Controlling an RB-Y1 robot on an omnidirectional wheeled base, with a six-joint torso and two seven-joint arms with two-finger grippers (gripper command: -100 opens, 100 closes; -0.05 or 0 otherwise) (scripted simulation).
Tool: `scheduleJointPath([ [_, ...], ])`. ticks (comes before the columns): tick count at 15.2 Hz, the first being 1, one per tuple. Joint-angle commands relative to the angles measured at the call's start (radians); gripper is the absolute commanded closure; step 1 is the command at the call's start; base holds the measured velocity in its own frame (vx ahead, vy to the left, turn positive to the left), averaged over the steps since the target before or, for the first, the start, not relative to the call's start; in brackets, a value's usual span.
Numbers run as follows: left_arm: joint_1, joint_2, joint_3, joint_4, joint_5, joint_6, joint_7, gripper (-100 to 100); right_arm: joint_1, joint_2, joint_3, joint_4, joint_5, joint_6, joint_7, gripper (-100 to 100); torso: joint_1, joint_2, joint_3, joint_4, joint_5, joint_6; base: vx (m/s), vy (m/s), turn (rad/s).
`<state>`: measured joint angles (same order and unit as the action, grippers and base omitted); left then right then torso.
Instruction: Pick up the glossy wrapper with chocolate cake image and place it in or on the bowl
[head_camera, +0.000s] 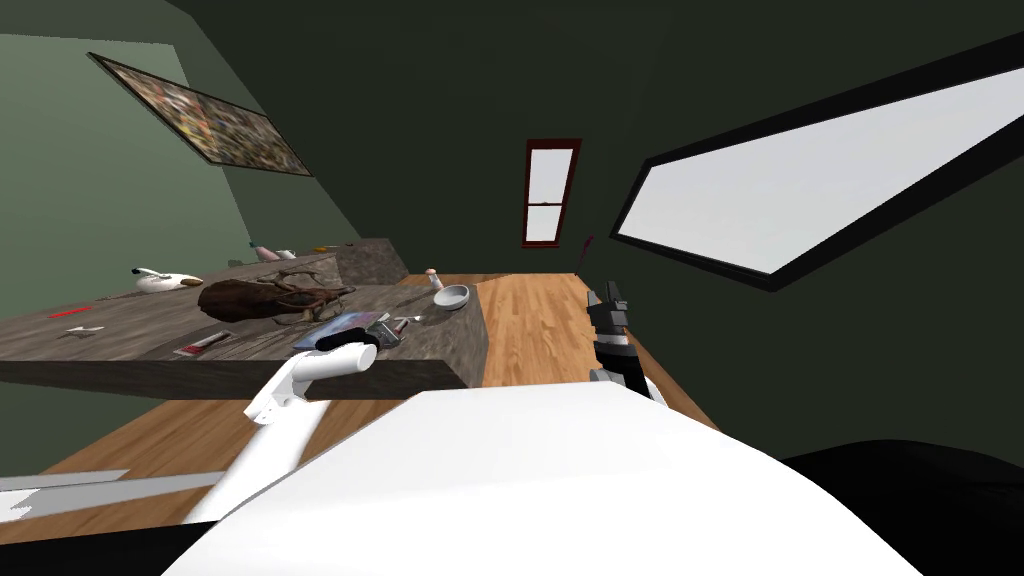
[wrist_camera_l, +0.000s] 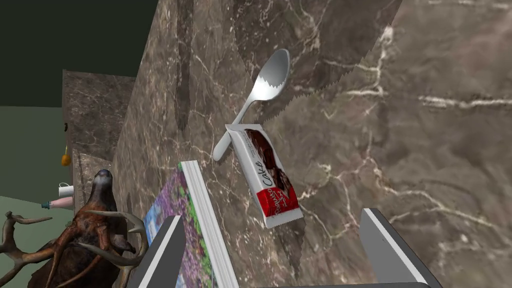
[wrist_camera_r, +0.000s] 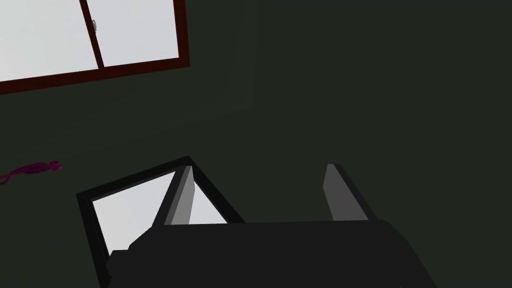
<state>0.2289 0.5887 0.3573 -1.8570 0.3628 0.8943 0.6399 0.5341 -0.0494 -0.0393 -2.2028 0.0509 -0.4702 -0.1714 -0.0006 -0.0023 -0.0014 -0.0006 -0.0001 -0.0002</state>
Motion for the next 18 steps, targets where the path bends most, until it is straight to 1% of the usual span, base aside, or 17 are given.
scheduleJointPath([
  [1,-0.014,0.022,0.034,0.040,0.025,0.050,0.024,-100,0.000,0.000,0.000,0.000,0.000,0.000,0.000,0,0.000,0.000,0.000,0.000,0.000,0.000,0.065,-0.023,-0.085],
  [4,-0.014,0.022,0.034,0.040,0.025,0.101,0.024,-100,0.000,0.000,0.000,0.000,0.000,0.000,0.000,0,0.000,-0.001,0.000,0.000,0.000,0.000,0.057,-0.009,-0.033],
  [5,-0.024,0.038,0.065,0.072,0.045,0.125,0.043,-100,0.000,0.000,0.000,0.000,0.000,0.000,0.000,0,0.001,0.000,0.000,0.000,0.000,0.000,0.063,-0.003,-0.054],
  [7,-0.024,0.038,0.065,0.072,0.045,0.163,0.043,-100,0.000,0.000,0.000,0.000,0.000,0.000,0.000,0,0.001,-0.001,-0.001,0.000,0.000,0.000,0.072,-0.007,-0.055],
  [8,-0.024,0.038,0.065,0.072,0.045,0.173,0.043,-100,0.000,0.000,0.000,0.000,0.000,0.000,0.000,0,0.001,-0.001,0.000,0.000,0.000,0.000,0.039,-0.009,0.004],
  [9,-0.033,0.054,0.096,0.104,0.065,0.203,0.061,-100,0.000,0.000,0.000,0.000,0.000,0.000,0.000,0,0.000,0.000,0.000,0.000,0.000,0.000,0.056,-0.007,-0.050],
  [11,-0.033,0.054,0.096,0.104,0.065,0.244,0.061,-100,0.000,0.000,0.000,0.000,0.000,0.000,0.000,0,0.001,-0.001,0.000,0.000,0.000,0.000,0.069,0.000,-0.040],
  [12,-0.033,0.054,0.096,0.104,0.065,0.244,0.061,-100,0.000,0.000,0.000,0.000,0.000,0.000,0.000,0,0.001,-0.001,0.000,0.000,0.000,0.000,0.042,0.001,0.004],
  [13,-0.042,0.067,0.128,0.136,0.086,0.282,0.079,-100,0.000,0.000,0.000,0.000,0.000,0.000,0.000,0,0.001,0.000,0.000,0.000,0.000,0.000,0.067,-0.004,-0.042],
  [15,-0.042,0.067,0.128,0.136,0.086,0.314,0.079,-100,0.000,0.000,0.000,0.000,0.000,0.000,0.000,0,0.001,-0.001,-0.001,0.000,0.000,0.000,0.076,0.001,-0.036],
  [16,-0.049,0.080,0.160,0.168,0.106,0.339,0.095,-100,0.000,0.000,0.000,0.000,0.000,0.000,0.000,0,0.001,-0.001,-0.001,0.000,0.000,0.000,0.084,0.005,-0.047],
  [18,-0.049,0.080,0.160,0.168,0.106,0.381,0.095,-100,0.000,0.000,0.000,0.000,0.000,0.000,0.000,0,0.002,-0.003,-0.001,0.000,0.000,0.000,0.093,0.010,-0.025],
])
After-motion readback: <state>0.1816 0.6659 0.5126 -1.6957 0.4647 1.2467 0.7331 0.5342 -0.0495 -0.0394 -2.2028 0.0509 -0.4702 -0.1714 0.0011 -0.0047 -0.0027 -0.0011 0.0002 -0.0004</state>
